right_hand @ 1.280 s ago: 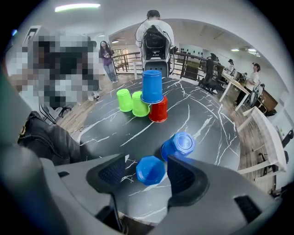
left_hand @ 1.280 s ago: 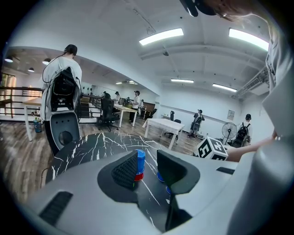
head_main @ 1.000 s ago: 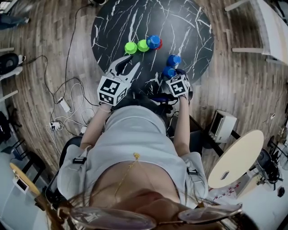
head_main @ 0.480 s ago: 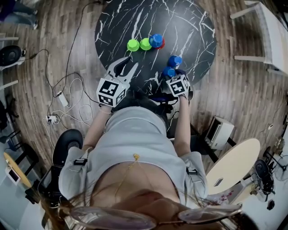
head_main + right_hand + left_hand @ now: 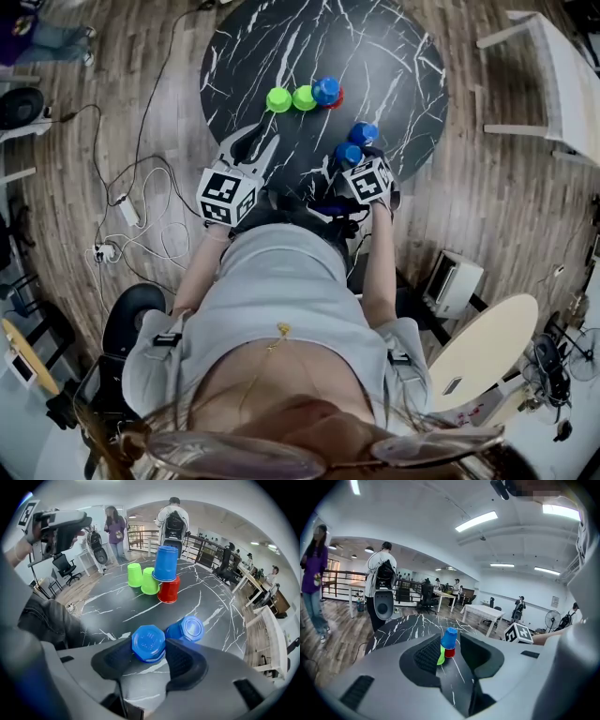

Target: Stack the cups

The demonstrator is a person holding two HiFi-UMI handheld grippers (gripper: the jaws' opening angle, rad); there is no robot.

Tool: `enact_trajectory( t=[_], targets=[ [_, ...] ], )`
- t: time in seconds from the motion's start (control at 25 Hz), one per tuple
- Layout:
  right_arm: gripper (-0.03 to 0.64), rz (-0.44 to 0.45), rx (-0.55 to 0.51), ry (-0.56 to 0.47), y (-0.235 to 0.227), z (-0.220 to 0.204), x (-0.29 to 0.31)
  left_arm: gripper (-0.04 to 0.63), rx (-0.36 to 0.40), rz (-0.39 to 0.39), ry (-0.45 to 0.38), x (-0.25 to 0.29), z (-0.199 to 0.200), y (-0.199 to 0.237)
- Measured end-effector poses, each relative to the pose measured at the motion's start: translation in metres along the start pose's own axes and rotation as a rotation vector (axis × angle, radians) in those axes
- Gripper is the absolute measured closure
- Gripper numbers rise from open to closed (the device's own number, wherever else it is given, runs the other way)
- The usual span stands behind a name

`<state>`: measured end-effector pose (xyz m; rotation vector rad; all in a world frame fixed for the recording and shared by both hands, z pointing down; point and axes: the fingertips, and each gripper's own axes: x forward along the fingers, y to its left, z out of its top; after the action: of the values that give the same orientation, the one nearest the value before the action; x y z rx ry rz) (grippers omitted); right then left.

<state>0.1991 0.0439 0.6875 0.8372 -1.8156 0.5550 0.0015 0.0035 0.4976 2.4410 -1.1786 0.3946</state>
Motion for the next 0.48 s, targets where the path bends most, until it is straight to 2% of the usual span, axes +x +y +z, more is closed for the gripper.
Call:
enact_trajectory(
  t=[0.48],
  targets=[
    [0.387,0.000,-0.005,-0.035,0.012,0.047,-0.010,0.465,0.020,-0.052,0.008,0.001,0.010,0.020]
  ],
)
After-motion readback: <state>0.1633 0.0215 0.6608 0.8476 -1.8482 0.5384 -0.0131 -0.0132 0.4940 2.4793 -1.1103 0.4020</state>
